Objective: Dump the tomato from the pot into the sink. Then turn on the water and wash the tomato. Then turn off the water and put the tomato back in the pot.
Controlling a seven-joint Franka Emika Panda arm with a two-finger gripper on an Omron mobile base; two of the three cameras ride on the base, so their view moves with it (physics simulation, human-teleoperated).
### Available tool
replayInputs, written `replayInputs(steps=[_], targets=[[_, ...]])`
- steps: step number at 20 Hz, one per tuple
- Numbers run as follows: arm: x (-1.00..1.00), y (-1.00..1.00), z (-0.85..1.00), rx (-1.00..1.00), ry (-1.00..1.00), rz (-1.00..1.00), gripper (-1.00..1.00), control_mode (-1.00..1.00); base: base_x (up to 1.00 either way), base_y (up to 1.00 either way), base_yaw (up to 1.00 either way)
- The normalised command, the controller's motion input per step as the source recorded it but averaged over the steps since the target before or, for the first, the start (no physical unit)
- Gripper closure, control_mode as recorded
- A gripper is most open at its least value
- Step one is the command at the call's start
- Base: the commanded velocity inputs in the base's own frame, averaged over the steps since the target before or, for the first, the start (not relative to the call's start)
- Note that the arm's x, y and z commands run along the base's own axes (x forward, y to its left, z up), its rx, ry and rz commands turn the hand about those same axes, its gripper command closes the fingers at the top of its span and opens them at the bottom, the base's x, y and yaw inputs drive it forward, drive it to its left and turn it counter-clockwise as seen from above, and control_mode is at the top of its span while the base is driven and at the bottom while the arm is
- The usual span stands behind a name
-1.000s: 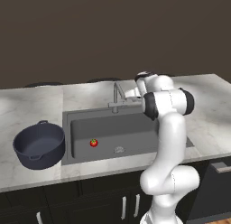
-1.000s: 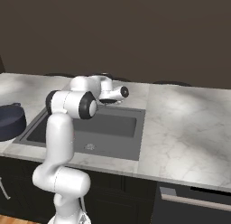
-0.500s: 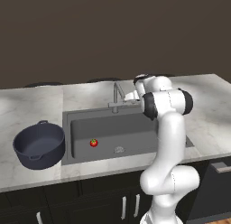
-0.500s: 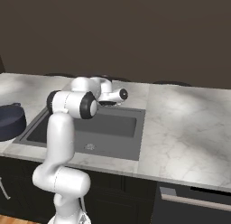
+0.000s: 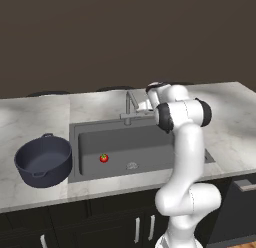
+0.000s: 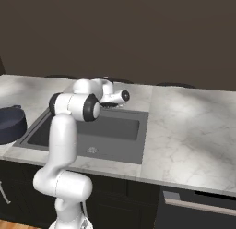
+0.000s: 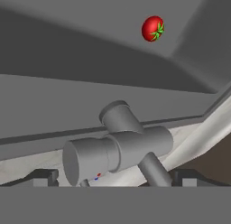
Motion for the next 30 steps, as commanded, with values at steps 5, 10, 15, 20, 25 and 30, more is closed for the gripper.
replayInputs(steps=[5, 10, 15, 20, 25, 30], targets=[[0.31, 0.04, 0.00, 0.00, 0.00, -0.01, -1.00, -1.00, 0.00, 0.00, 0.00], [0.32, 0.00, 0.00, 0.00, 0.00, -0.01, -1.00, -1.00, 0.00, 0.00, 0.00], [0.26, 0.00, 0.00, 0.00, 0.00, -0.01, -1.00, -1.00, 0.00, 0.00, 0.00], [0.20, 0.00, -0.02, 0.00, 0.00, -0.01, -1.00, -1.00, 0.00, 0.00, 0.00], [0.17, 0.00, -0.08, -0.02, 0.03, -0.02, -1.00, -1.00, 0.00, 0.00, 0.00], [0.09, 0.00, -0.18, -0.05, 0.04, -0.04, -1.00, -1.00, 0.00, 0.00, 0.00]])
